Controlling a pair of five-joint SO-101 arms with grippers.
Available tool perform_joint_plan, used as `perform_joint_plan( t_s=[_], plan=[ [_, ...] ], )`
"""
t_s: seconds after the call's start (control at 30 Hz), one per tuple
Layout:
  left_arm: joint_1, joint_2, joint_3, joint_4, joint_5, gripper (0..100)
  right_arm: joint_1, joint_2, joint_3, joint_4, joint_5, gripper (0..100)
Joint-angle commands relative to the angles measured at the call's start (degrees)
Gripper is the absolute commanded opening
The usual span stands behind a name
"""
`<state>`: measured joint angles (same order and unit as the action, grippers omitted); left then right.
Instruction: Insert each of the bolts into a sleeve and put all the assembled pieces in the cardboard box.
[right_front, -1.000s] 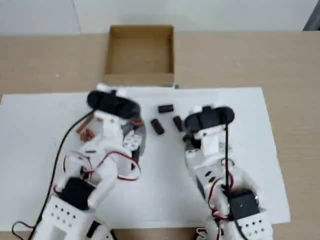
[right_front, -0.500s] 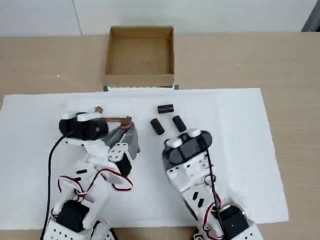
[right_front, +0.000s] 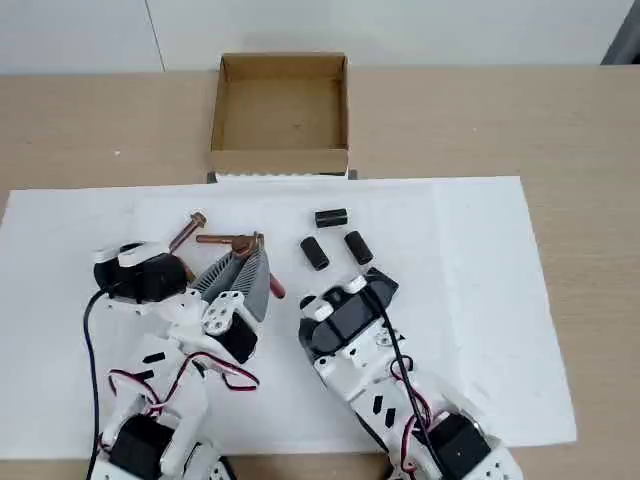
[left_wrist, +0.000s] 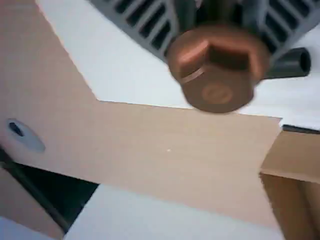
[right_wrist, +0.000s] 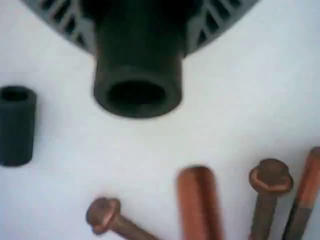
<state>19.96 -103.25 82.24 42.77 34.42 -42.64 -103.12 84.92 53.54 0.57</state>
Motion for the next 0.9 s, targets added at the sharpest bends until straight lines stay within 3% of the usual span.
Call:
perform_joint_plan(
  t_s=[0.0, 0.87],
  plan=[
    [1.58, -0.97, -0.31, -4.04, 0.53, 0, -0.22, -0.66, -0.35, -3.91, 2.81, 0.2],
    [7.38, -0.70, -0.57, -3.52, 0.53, 0, 0.13, -0.75, 0.53, -4.70, 3.87, 0.2]
  ],
)
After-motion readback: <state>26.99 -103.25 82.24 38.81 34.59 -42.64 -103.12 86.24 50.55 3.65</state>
